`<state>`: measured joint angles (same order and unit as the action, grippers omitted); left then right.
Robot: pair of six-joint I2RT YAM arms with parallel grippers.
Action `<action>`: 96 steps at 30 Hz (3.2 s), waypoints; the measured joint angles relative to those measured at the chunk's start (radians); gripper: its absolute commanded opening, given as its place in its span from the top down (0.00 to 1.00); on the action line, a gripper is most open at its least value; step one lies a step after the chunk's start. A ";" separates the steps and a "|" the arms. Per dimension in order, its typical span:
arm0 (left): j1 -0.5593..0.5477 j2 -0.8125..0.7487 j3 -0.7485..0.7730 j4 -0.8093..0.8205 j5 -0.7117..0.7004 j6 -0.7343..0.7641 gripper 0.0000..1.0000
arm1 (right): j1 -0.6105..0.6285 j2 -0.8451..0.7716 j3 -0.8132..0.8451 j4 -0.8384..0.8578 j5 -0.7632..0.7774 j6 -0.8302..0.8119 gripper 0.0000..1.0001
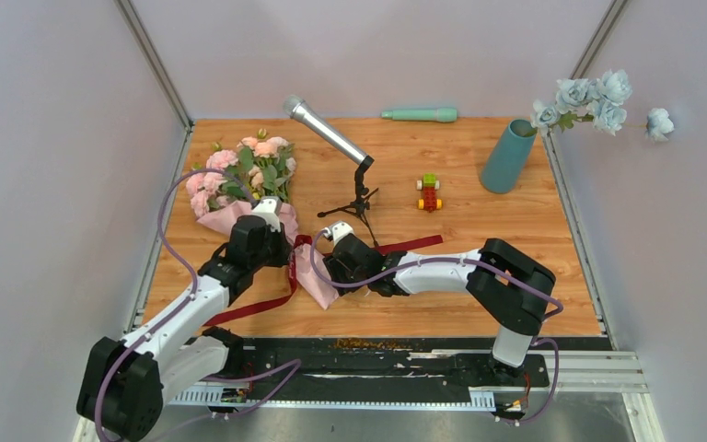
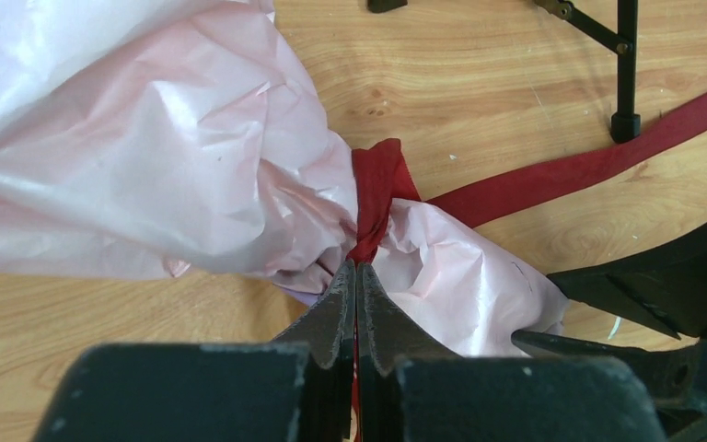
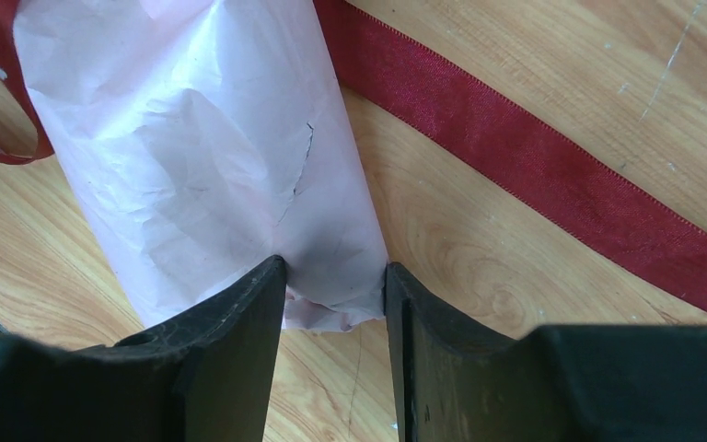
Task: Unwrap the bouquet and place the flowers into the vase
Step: Untie the ribbon from the wrapping paper.
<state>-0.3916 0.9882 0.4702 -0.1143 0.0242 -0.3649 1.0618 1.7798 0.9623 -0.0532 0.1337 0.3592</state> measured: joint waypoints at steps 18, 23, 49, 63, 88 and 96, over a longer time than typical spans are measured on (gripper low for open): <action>0.000 -0.174 -0.060 -0.071 -0.070 -0.066 1.00 | -0.007 0.004 0.002 0.006 0.000 0.018 0.56; 0.000 -0.190 -0.088 -0.071 -0.078 -0.087 1.00 | -0.009 0.002 0.002 0.005 -0.003 0.017 0.55; 0.000 -0.242 -0.129 -0.075 -0.074 -0.133 1.00 | -0.027 0.065 0.340 -0.084 -0.216 -0.248 0.47; 0.000 -0.254 -0.137 -0.076 -0.066 -0.147 1.00 | -0.033 0.209 0.472 -0.091 -0.272 -0.316 0.53; 0.000 -0.258 -0.137 -0.076 -0.060 -0.154 1.00 | -0.050 0.275 0.538 -0.084 -0.296 -0.369 0.73; 0.000 -0.262 -0.139 -0.076 -0.060 -0.155 1.00 | -0.050 0.288 0.550 -0.079 -0.280 -0.363 1.00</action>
<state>-0.3916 0.7258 0.3313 -0.1902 -0.0353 -0.5198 1.0119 2.0682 1.5124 -0.1318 -0.1467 -0.0036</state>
